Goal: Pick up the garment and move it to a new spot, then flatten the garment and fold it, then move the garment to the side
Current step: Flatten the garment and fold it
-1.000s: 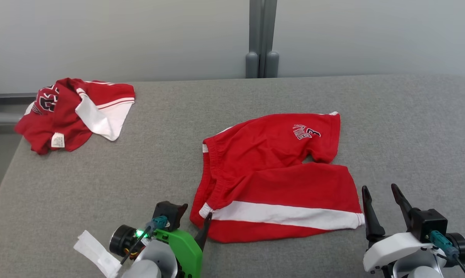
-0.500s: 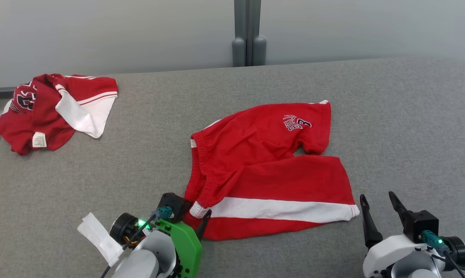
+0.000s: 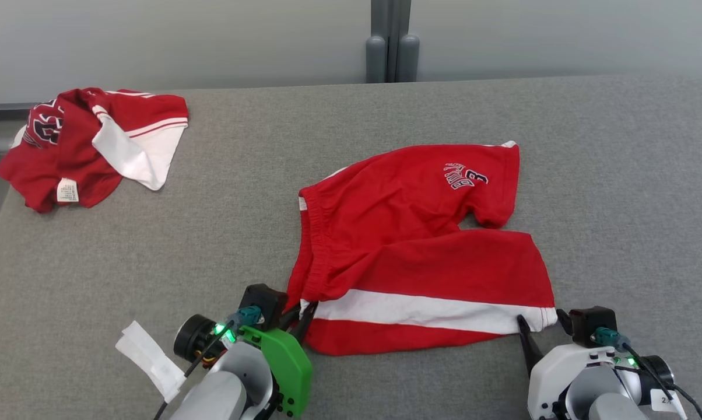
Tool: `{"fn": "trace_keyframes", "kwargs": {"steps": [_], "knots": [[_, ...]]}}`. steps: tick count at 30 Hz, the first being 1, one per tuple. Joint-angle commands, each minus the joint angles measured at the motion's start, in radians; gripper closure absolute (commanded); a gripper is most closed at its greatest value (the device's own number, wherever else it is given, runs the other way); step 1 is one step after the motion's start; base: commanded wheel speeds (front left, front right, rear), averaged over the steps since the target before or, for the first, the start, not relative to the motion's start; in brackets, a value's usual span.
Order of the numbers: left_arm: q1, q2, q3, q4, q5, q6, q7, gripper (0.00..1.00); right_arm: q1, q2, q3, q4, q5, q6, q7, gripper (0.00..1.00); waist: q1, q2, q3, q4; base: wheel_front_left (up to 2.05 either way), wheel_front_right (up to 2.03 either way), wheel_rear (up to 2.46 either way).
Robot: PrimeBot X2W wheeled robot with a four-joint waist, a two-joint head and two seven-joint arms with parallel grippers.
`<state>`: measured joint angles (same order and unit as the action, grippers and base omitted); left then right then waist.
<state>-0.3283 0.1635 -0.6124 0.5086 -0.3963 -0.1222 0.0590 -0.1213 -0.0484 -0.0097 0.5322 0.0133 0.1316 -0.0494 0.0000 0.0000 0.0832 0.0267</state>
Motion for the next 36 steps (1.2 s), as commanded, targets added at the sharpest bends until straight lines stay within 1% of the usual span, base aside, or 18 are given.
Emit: {"fn": "trace_keyframes", "kwargs": {"steps": [1, 2, 3, 4, 5, 6, 7, 10, 14, 18, 22, 28, 34, 36], "knots": [[-0.014, -0.004, 0.0, -0.002, -0.009, 0.005, -0.01, 1.0, -0.02, -0.004, 0.007, 0.018, 0.01, -0.002, 0.008, 0.0, 0.0, 0.0, 0.01, 0.014, 0.0, 0.0, 0.0], [-0.014, -0.005, 0.0, -0.001, -0.01, 0.006, -0.013, 1.0, -0.022, -0.004, 0.01, 0.03, 0.011, -0.002, 0.013, 0.08, 0.0, 0.0, 0.011, 0.017, 0.0, 0.0, 0.0], [-0.015, -0.006, -0.001, 0.0, -0.01, 0.007, -0.017, 1.0, -0.025, -0.003, 0.011, 0.043, 0.01, -0.002, 0.018, 0.46, 0.0, 0.0, 0.012, 0.02, 0.0, 0.0, 0.0], [-0.015, -0.007, -0.001, 0.0, -0.01, 0.008, -0.02, 1.0, -0.028, -0.003, 0.011, 0.05, 0.012, -0.002, 0.019, 0.59, 0.0, 0.0, 0.013, 0.022, 0.0, 0.0, 0.0], [-0.015, -0.007, -0.001, 0.0, -0.009, 0.009, -0.023, 1.0, -0.029, -0.003, 0.011, 0.058, 0.016, -0.002, 0.015, 0.76, 0.0, 0.0, 0.014, 0.025, 0.0, 0.0, 0.0], [-0.015, -0.008, -0.001, 0.0, -0.01, 0.01, -0.027, 1.0, -0.029, -0.004, 0.01, 0.062, 0.02, -0.002, 0.013, 0.85, 0.0, 0.0, 0.014, 0.026, 0.0, 0.0, 0.0], [-0.013, -0.009, 0.0, -0.002, -0.012, 0.011, -0.033, 1.0, -0.03, -0.004, 0.007, 0.062, 0.026, -0.002, 0.008, 1.0, 0.0, 0.0, 0.013, 0.028, 0.0, 0.0, 0.0], [-0.01, -0.01, 0.009, -0.011, -0.016, 0.018, -0.055, 1.0, -0.026, -0.004, -0.003, 0.038, 0.045, -0.002, -0.012, 1.0, 0.0, 0.0, 0.008, 0.029, 0.0, 0.0, 0.0], [-0.002, -0.01, 0.027, -0.034, -0.032, 0.028, -0.091, 1.0, -0.005, -0.003, -0.009, -0.043, 0.075, -0.002, -0.037, 1.0, 0.0, 0.0, -0.006, 0.02, 0.0, 0.0, 0.0], [0.01, -0.014, 0.053, -0.078, -0.066, 0.031, -0.119, 1.0, 0.014, -0.003, -0.008, -0.19, 0.104, -0.002, -0.035, 1.0, 0.0, 0.0, -0.035, 0.003, 0.0, 0.0, 0.0], [0.016, -0.022, 0.094, -0.164, -0.122, 0.029, -0.128, 1.0, 0.04, -0.003, -0.01, -0.383, 0.13, -0.002, -0.006, 1.0, 0.0, 0.0, -0.071, -0.014, 0.0, 0.0, 0.0], [0.017, -0.003, 0.167, -0.374, -0.211, 0.042, -0.09, 1.0, 0.065, -0.003, -0.008, -0.678, 0.146, -0.002, 0.057, 1.0, 0.0, 0.0, -0.121, -0.037, 0.0, 0.0, 0.0], [-0.012, 0.04, 0.23, -0.645, -0.274, 0.076, 0.008, 1.0, 0.067, -0.015, -0.027, -0.945, 0.147, -0.002, 0.111, 1.0, 0.0, 0.0, -0.158, -0.059, 0.0, 0.0, 0.0], [-0.027, 0.051, 0.242, -0.719, -0.292, 0.083, 0.041, 1.0, 0.058, -0.014, -0.037, -1.011, 0.159, -0.002, 0.122, 1.0, 0.0, 0.0, -0.163, -0.065, 0.0, 0.0, 0.0]]}}
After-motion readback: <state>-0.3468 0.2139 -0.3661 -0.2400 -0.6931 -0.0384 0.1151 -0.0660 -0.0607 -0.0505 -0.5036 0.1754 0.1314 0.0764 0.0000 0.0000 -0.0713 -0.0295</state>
